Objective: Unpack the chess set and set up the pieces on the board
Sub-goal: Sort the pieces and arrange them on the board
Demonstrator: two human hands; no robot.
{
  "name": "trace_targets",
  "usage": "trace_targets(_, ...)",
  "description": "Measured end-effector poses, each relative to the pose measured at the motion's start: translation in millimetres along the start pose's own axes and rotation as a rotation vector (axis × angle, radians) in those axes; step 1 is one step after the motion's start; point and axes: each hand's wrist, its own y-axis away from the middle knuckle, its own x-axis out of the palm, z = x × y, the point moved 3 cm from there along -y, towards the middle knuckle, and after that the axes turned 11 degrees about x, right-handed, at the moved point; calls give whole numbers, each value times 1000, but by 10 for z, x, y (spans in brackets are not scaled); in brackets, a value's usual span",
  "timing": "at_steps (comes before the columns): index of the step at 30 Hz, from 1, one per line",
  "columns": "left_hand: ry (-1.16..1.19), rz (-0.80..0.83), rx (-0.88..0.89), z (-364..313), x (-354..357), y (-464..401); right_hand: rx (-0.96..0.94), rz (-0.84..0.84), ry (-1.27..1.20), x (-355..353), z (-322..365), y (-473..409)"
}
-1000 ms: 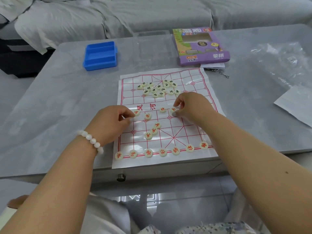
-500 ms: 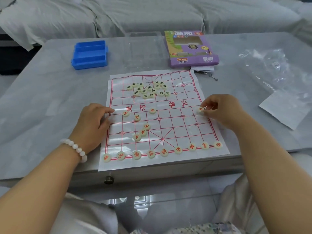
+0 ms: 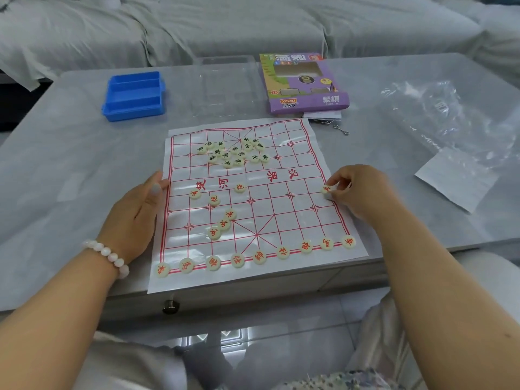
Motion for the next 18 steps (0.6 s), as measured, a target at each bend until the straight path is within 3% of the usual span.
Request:
trace_targets(13, 6, -50, -29, -123, -21, -27, -13, -5, 35, 4, 9, 65)
trace_targets(18, 20, -52, -31, -147, -30, -23, -121, -205, 220, -1, 295, 164)
